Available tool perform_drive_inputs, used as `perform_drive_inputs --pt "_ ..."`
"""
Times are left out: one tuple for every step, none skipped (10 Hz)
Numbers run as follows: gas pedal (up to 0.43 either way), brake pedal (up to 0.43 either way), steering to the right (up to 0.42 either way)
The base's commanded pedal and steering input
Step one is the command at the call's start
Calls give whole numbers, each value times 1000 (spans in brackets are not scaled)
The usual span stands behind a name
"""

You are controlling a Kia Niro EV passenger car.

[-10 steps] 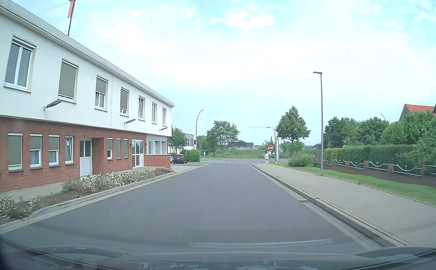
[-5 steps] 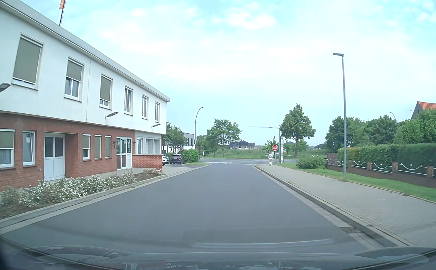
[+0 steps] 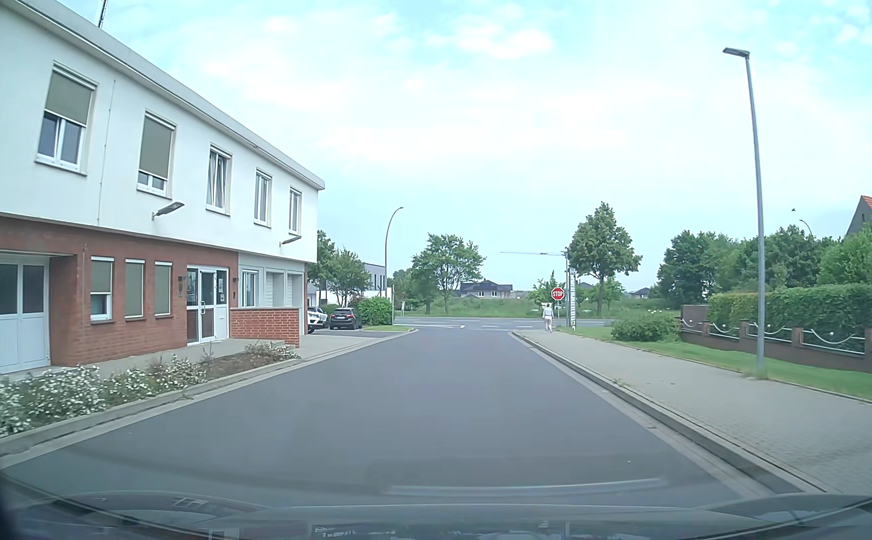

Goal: Follow the waypoints while adhering to traffic rules and regulations

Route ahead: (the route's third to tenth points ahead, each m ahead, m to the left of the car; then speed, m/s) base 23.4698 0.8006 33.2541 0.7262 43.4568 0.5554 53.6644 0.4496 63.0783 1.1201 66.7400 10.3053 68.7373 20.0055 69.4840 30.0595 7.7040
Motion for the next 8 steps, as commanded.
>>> perform_drive_inputs --pt "87 0 5" --pt "79 0 5" --pt "79 0 5" --pt "79 0 5" --pt "79 0 5" --pt "79 0 5" --pt "67 0 5" --pt "67 0 5"
